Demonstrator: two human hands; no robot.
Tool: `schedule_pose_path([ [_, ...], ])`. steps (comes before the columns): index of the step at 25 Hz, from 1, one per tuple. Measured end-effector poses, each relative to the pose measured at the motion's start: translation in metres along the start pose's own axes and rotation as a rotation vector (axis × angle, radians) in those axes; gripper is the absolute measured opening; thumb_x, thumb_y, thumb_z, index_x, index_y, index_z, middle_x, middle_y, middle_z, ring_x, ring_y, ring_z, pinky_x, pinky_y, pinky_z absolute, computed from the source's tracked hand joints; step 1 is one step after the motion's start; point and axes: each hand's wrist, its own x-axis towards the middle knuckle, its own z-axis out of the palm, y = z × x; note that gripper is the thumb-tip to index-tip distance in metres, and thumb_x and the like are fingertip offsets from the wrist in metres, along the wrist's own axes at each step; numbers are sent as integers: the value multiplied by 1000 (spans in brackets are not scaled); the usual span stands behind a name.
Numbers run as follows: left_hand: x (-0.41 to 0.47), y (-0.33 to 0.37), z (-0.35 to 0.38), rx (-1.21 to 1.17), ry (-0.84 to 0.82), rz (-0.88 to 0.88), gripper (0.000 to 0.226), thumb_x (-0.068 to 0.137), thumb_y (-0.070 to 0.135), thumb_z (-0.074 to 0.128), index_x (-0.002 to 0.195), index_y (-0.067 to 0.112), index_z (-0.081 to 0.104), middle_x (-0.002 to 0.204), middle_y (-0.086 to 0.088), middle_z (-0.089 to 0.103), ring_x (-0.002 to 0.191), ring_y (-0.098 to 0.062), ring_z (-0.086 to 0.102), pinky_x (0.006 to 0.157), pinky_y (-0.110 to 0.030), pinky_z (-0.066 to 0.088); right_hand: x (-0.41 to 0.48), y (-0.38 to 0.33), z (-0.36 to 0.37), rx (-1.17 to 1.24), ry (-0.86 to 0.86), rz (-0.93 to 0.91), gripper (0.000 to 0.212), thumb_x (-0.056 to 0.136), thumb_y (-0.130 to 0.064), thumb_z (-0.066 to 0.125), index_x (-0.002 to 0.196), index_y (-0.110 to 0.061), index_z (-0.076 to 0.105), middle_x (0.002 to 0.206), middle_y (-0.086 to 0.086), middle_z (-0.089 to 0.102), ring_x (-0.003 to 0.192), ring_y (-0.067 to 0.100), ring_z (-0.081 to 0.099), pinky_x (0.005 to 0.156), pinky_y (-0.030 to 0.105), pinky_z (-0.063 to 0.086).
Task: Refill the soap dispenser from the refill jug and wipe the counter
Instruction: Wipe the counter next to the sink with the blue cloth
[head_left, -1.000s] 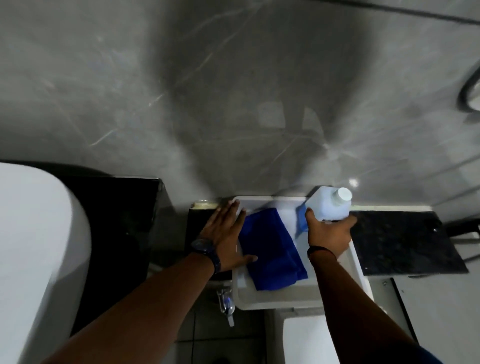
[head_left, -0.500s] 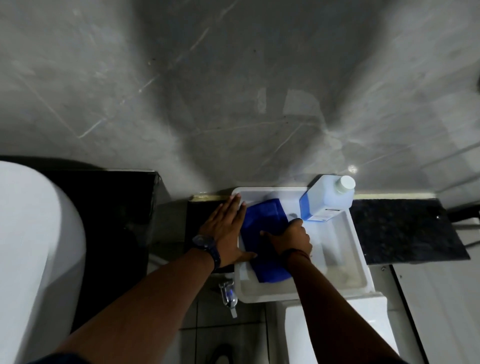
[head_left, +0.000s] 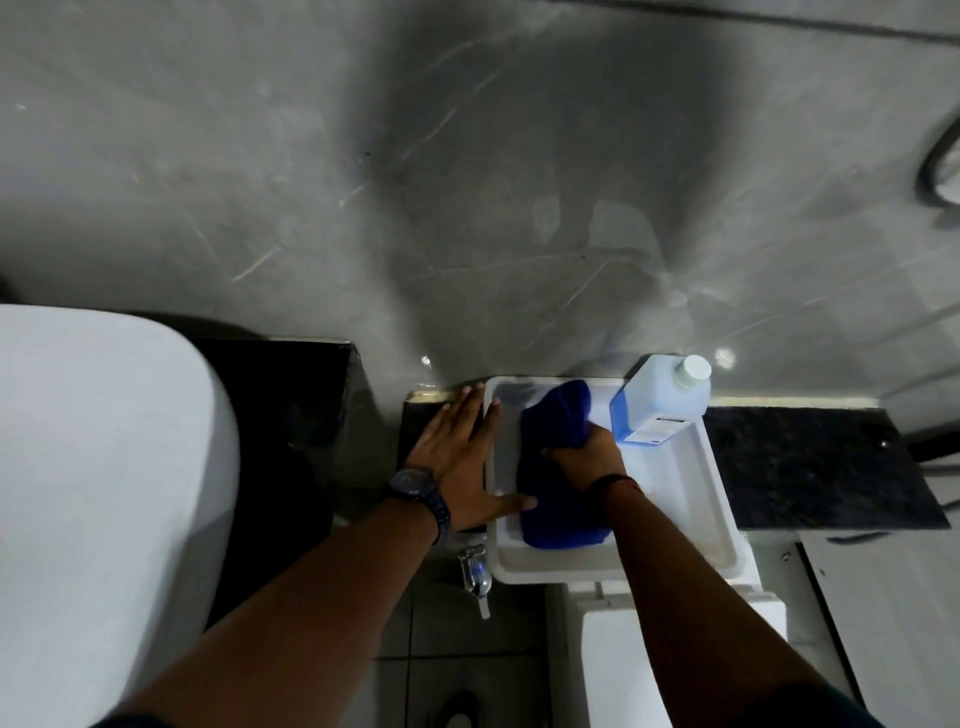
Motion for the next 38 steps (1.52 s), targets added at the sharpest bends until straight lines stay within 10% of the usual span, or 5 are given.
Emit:
schedule_pose_path([
  [16,-369,-9,-129,-313,212,231,67,70,60,60,123,20,51,121,-3,54,106,-25,55,92,-35,46,-384,-12,84,709,325,-65,22,80,-12,74,99,-8,63,100,12,67,87,28,64,79,37,51],
  [23,-505,-159,-93,-188,192,-117,72,70,64,60,128,21,51,134,-6,48,121,-25,47,101,-37,42,-458,-18,230,178,545,-176,31,86,-17,67,88,14,63,89,39,65,84,53,62,69,47,47],
  [28,-536,-231,-75,-66,124,-400,101,64,77,52,144,25,22,155,-7,17,141,-28,15,113,-45,19,-462,-3,296,-239,198,-475,58,79,5,56,135,-4,49,141,20,48,133,34,41,114,39,26],
  [31,-542,-244,-66,-70,92,-420,108,60,80,52,146,24,17,156,-7,11,143,-27,7,115,-47,12,-467,9,315,-590,94,-654,70,81,-20,57,146,-12,32,157,10,25,146,23,16,119,33,-1],
  [38,-540,-247,-51,-23,112,-456,119,47,95,34,145,30,16,157,-3,9,144,-24,1,114,-47,1,-457,10,309,-581,362,-742,68,90,-59,34,146,-20,36,155,14,27,145,29,17,119,45,13],
])
